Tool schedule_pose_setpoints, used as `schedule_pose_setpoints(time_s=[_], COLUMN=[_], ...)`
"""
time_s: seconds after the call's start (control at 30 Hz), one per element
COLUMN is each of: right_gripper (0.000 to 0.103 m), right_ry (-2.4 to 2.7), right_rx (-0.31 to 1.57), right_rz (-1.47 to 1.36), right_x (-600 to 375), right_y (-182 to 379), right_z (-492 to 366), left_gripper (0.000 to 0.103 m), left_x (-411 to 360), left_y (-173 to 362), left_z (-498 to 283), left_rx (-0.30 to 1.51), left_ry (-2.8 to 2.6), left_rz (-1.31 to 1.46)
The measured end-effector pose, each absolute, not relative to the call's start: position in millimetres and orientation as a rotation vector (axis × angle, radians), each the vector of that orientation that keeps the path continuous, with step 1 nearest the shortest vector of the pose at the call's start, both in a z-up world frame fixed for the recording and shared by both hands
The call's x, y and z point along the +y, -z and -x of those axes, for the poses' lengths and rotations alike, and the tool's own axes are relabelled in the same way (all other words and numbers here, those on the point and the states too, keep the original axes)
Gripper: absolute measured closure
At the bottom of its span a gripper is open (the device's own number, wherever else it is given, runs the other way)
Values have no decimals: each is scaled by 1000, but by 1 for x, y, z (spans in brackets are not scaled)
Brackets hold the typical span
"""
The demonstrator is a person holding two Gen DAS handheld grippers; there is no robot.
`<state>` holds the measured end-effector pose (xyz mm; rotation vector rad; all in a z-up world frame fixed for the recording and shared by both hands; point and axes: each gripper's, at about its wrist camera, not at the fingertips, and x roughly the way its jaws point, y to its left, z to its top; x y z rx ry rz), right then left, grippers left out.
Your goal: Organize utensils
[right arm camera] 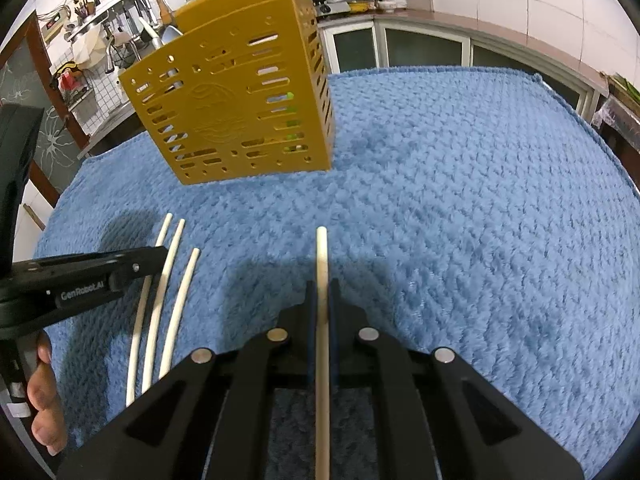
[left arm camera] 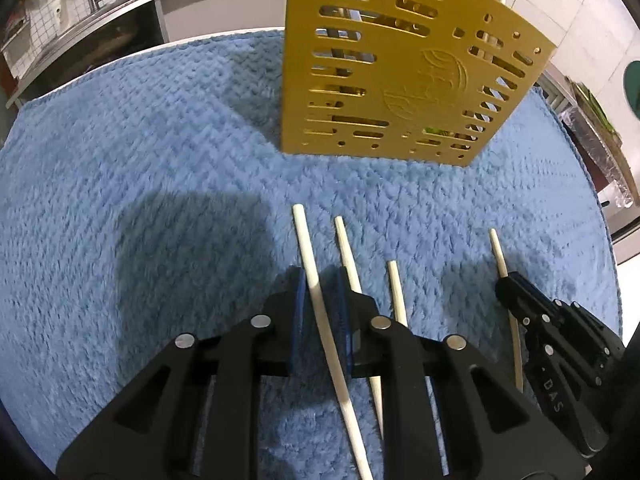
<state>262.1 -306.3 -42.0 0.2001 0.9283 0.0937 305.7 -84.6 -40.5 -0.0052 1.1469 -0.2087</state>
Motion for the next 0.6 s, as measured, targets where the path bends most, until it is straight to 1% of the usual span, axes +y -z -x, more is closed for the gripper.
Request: schedule_pose_setpoints(time_s=[0.07,0.23,0.37,0.5,0.6], right_gripper=[97,97,97,97,97], right_ry=[-91,-99,-109,-111,-116], right_rx=[960,1027,1050,1021,958], right_rz=[-186,-139,-167,-184,-190], right_x=[-305,-299,-302,-305,-305], right_y=[40,39,39,39,39], right_z=[-267,-280,-288,-286,-277], left_gripper=[96,96,96,97,97], left_x=[-85,-84,-89,-87,-79], left_y=[41,42,41,39,36], left_z=[-310,-320,-319,-310,-301], left_rx=[1156,1171,1152,1125,1087], left_ry=[205,223,217,217,216], left_rz=[1,-12,-45,-26,-5])
